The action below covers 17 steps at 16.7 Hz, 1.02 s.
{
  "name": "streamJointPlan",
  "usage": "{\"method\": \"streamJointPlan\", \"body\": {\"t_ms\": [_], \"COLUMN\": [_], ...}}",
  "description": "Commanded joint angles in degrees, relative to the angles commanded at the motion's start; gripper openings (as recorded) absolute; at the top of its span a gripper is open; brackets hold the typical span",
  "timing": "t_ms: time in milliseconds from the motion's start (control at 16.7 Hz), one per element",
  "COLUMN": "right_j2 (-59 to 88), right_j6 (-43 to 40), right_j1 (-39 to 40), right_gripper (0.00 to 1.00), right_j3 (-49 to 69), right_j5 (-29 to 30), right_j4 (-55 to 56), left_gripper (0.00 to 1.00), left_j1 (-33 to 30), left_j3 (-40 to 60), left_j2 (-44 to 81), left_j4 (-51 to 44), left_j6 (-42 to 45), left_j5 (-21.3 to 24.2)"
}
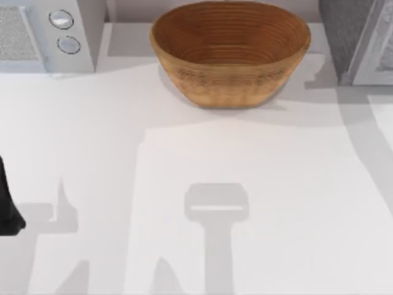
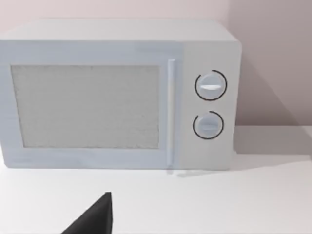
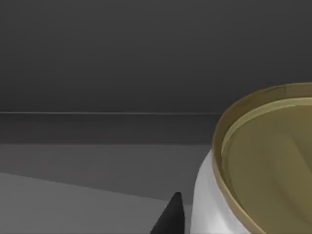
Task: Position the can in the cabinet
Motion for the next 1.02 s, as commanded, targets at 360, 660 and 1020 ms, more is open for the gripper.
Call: {"method": "streamJointPlan", "body": {"t_ms": [360,660,1020], "right_j2": [4.4,6.1,20.5], "right_j6": [0.3,0.3,-0.2], "right_j1": [0.7,0.4,-1.2], "right_gripper": [0.0,0.0,0.0], "right_j3": [6.2,8.0,27.3], "right_j5": [0.6,0.3,-0.8], "right_j4": [-1.3,-1.7,-6.6], "left_gripper": [1.0,1.0,1.0], "left_j1": [0.0,0.0,0.0], "left_j3": [0.0,0.0,0.0], "left_j2": [0.0,0.0,0.0], "left_j4": [0.0,0.0,0.0], "left_j6": [0.0,0.0,0.0], "left_j5": [0.0,0.0,0.0]}}
